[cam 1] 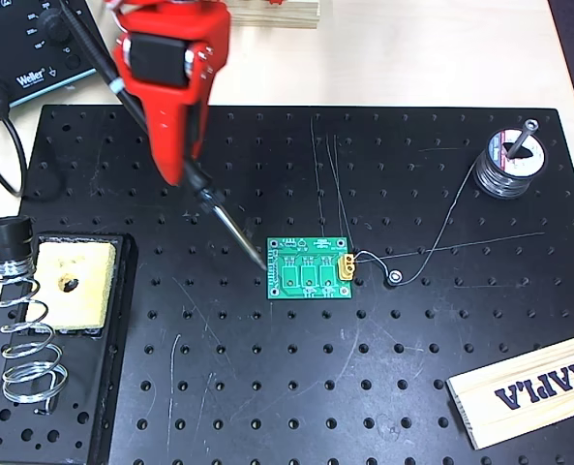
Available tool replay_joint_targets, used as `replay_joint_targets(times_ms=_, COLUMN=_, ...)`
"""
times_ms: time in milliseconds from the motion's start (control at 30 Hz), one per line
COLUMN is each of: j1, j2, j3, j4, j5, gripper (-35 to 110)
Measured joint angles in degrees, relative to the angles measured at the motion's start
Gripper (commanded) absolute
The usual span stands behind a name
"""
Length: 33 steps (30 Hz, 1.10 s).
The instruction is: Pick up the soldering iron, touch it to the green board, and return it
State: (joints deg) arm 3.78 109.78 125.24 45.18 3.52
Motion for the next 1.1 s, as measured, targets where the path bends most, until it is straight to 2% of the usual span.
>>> replay_joint_targets(times_ms=300, j1=11.69, j2=7.82, j3=-5.01, j4=15.38, j5=-1.93, gripper=0)
replay_joint_targets(times_ms=567, j1=20.83, j2=3.16, j3=-18.11, j4=26.72, j5=5.10, gripper=0)
replay_joint_targets(times_ms=867, j1=25.84, j2=-8.09, j3=-39.99, j4=38.50, j5=6.06, gripper=0)
replay_joint_targets(times_ms=1100, j1=25.93, j2=-12.30, j3=-47.99, j4=41.40, j5=4.92, gripper=0)
